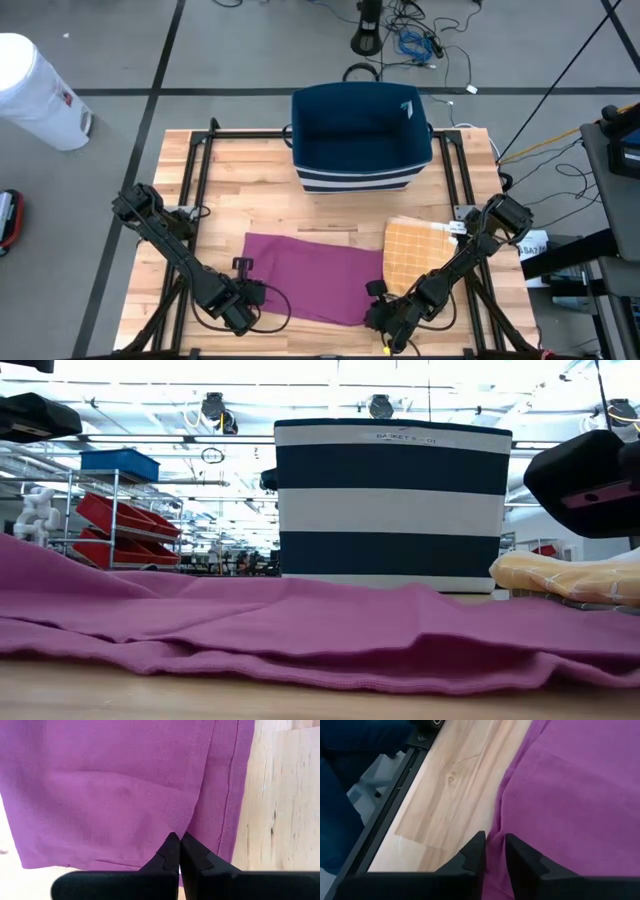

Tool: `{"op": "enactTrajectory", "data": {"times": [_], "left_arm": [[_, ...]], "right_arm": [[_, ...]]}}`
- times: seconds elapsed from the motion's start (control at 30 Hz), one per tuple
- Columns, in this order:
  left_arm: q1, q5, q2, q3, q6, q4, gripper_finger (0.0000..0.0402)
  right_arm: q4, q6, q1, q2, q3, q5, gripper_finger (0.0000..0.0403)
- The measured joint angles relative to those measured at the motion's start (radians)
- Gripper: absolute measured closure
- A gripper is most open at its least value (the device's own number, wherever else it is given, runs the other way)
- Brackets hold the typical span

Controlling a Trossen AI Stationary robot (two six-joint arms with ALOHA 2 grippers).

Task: Fold towel
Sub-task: Fold the purple towel

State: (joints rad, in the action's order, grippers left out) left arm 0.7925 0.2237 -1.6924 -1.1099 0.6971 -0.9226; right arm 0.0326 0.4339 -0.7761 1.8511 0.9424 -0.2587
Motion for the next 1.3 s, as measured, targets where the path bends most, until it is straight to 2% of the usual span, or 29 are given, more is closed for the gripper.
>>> {"op": "enactTrajectory", "data": {"times": [0.23,0.87,1.0,1.17,1.3], "left_arm": [[0.000,0.000,0.000,0.000,-0.003,0.001,0.0401],[0.000,0.002,0.000,0.000,-0.001,0.002,0.0401],[0.000,0.002,0.000,0.000,0.000,0.002,0.0401],[0.000,0.003,0.000,0.000,0.000,0.002,0.0401],[0.000,0.005,0.000,0.000,-0.019,0.001,0.0401]], "right_arm": [[0.000,0.004,0.003,0.000,0.000,-0.002,0.0330],[0.008,0.015,0.002,0.000,0.000,0.003,0.0332],[-0.005,0.024,0.002,0.000,0.000,0.003,0.0346],[-0.010,0.000,0.002,0.000,0.000,-0.001,0.0393],[-0.009,-0.020,0.002,-0.001,0.000,-0.002,0.0399]]}}
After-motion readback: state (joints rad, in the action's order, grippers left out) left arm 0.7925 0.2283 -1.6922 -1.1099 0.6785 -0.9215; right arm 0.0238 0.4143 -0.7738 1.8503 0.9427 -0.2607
